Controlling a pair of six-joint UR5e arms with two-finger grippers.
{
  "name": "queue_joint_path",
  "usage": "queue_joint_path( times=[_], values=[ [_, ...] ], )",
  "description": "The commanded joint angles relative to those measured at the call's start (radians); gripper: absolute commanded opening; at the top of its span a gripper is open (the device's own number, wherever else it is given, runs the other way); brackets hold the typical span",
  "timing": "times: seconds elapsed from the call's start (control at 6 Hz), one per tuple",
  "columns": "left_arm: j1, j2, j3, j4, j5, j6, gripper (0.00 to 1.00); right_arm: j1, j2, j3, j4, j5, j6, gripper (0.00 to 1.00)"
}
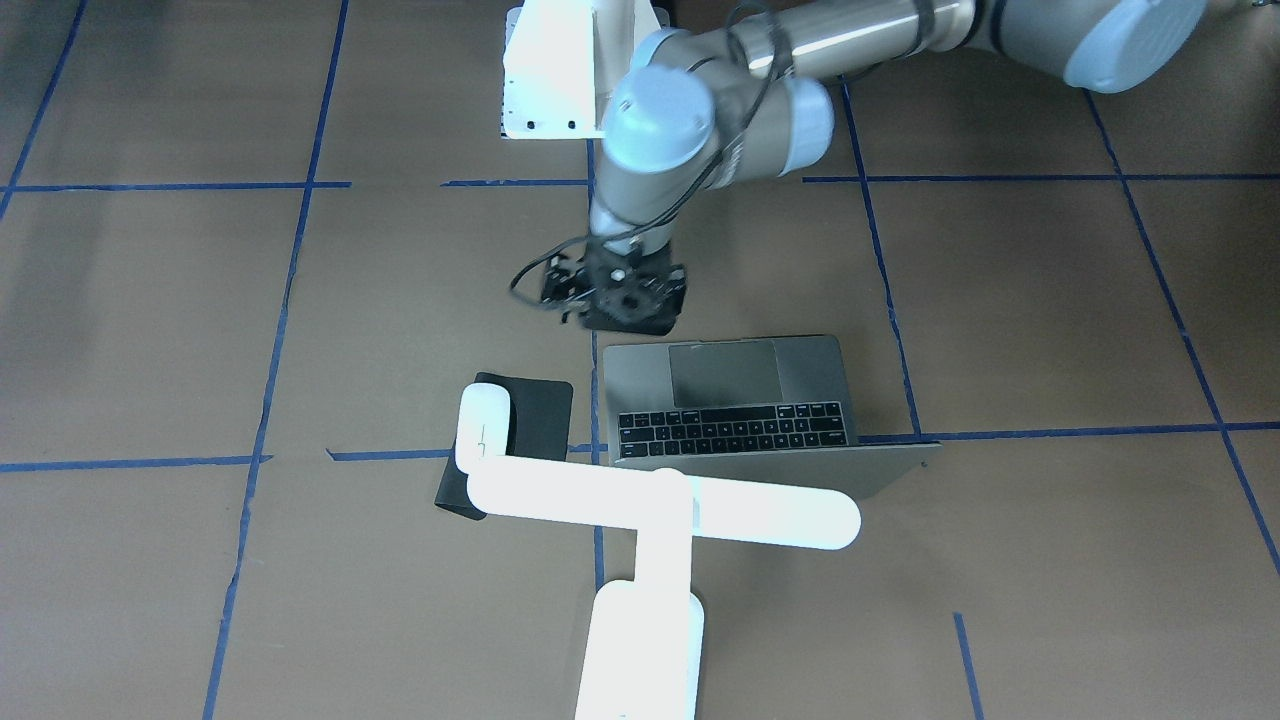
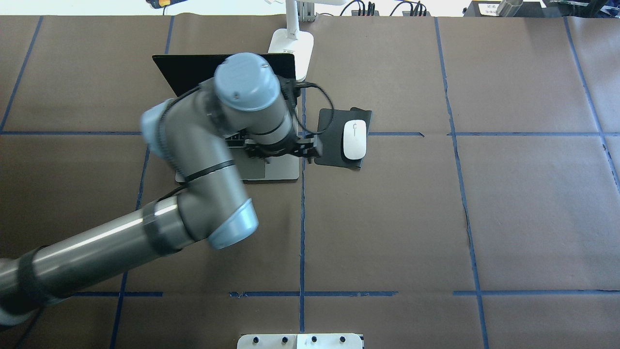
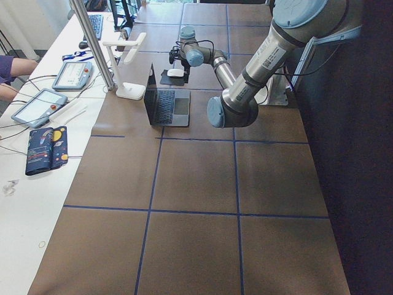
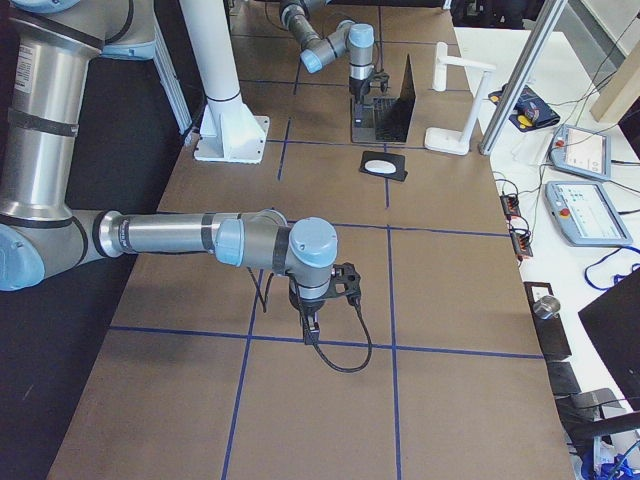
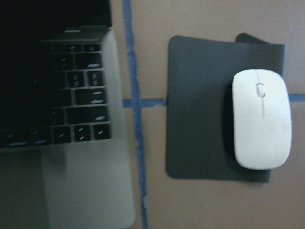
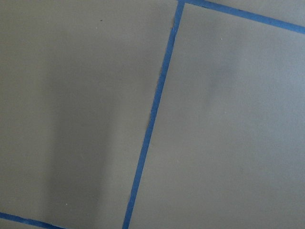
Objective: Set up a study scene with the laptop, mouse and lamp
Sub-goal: 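Open the left gripper and withdraw the left arm from the mouse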
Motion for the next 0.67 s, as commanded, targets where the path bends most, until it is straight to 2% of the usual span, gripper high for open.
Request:
queue_joint_path(
  times=[0.0, 0.17, 0.5],
  values=[
    [-0.046, 0.284, -0.36, 0.134, 0.002, 0.238, 1.0, -0.002, -0.002, 0.0, 0.0, 0.001, 0.003, 1.0],
    [-0.11, 0.443, -0.456, 0.133, -0.004, 0.393, 1.0, -0.002, -0.005, -0.002, -0.001, 0.001, 0.005, 1.0],
    [-0.424, 0.671, -0.463, 0.137, -0.222, 0.793, 1.0, -0.003, -0.005, -0.011, 0.0, -0.001, 0.023, 1.0]
  ],
)
